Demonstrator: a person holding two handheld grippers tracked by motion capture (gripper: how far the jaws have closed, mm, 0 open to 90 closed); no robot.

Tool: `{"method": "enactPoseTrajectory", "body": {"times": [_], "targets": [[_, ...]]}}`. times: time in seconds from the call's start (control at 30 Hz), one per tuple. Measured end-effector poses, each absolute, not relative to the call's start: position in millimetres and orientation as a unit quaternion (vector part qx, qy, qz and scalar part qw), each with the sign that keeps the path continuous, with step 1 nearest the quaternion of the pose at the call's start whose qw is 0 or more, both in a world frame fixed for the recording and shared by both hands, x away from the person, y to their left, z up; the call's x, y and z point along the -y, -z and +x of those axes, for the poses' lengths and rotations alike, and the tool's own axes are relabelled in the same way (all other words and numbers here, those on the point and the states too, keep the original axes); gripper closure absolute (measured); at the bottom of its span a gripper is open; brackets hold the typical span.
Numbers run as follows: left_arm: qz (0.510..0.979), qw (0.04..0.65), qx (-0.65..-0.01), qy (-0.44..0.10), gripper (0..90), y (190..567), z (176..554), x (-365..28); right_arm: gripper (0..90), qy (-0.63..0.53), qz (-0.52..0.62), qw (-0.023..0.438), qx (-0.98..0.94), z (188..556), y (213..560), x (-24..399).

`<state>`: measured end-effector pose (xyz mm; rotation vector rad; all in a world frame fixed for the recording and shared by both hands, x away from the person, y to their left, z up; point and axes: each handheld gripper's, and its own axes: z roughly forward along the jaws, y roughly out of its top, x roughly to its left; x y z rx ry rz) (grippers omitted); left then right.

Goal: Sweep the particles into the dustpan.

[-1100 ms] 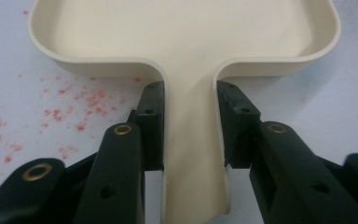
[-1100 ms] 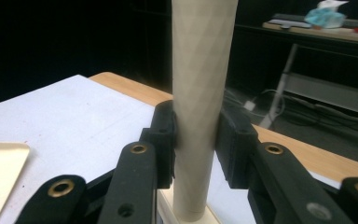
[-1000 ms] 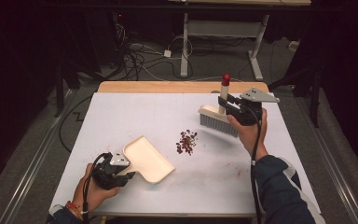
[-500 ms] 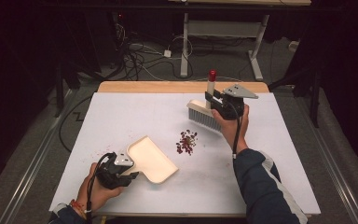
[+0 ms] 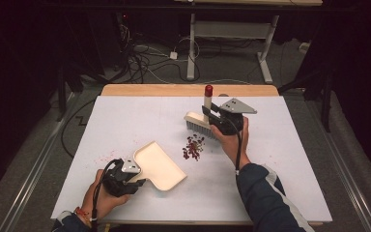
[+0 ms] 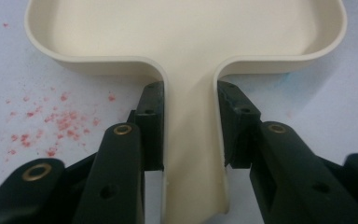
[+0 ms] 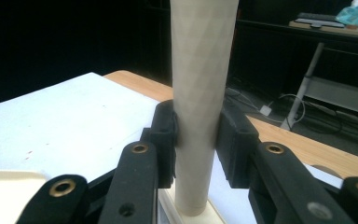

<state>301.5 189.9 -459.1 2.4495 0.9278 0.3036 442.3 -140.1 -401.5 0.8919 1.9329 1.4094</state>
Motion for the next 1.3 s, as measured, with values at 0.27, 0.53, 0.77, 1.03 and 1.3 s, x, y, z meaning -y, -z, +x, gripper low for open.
{"method": "enactPoseTrajectory", "body": {"times": [0.27, 0.53, 0.77, 1.03, 1.3], "targets": [[0.902, 0.247, -0.337, -0.108, 64.4, 462, 305, -184, 70.6, -0.542, 0.324, 0.268, -0.728, 434, 402, 144], [0.902, 0.245, -0.337, -0.108, 64.4, 463, 306, -178, 70.6, -0.535, 0.311, 0.271, -0.738, 421, 402, 145], [0.903, 0.24, -0.339, -0.108, 64.4, 462, 307, -171, 70.5, -0.524, 0.319, 0.282, -0.738, 412, 402, 138], [0.904, 0.237, -0.342, -0.101, 64.3, 461, 311, -166, 70.5, -0.518, 0.306, 0.282, -0.748, 405, 402, 132], [0.904, 0.242, -0.338, -0.099, 64.2, 463, 317, -165, 70.3, -0.51, 0.298, 0.275, -0.758, 400, 401, 131]]}}
